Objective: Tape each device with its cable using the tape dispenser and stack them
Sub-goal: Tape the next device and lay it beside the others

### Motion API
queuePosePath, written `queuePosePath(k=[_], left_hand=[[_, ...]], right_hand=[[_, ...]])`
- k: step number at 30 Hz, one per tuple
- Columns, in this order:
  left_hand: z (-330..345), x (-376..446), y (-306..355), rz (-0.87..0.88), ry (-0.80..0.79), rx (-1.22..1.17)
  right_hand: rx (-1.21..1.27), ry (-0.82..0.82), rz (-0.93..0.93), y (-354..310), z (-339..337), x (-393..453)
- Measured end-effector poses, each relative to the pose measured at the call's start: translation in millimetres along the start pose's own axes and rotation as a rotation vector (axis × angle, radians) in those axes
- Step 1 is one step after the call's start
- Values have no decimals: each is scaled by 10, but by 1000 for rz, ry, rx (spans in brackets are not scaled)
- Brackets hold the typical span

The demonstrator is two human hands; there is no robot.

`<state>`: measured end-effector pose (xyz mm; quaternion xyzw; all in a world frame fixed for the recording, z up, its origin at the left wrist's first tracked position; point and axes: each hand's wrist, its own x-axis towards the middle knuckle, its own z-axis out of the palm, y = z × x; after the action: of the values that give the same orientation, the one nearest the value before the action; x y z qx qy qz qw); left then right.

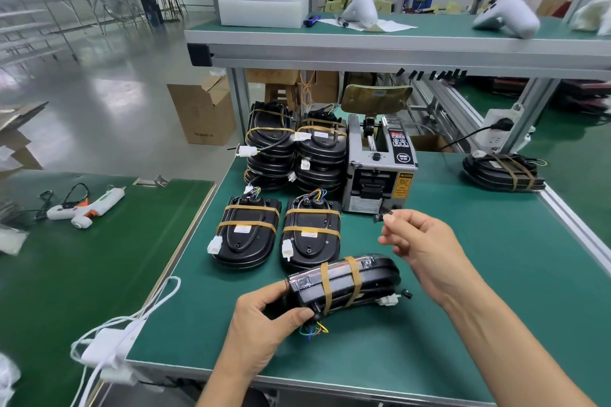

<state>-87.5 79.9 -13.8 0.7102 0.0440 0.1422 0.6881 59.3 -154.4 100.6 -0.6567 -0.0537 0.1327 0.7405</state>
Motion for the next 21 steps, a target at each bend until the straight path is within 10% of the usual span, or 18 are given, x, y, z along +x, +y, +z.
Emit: queuePosePath(k=[21], left_hand=[[21, -12, 72, -10, 35, 22]], right_hand=[[-206, 134, -91, 501, 290, -55]])
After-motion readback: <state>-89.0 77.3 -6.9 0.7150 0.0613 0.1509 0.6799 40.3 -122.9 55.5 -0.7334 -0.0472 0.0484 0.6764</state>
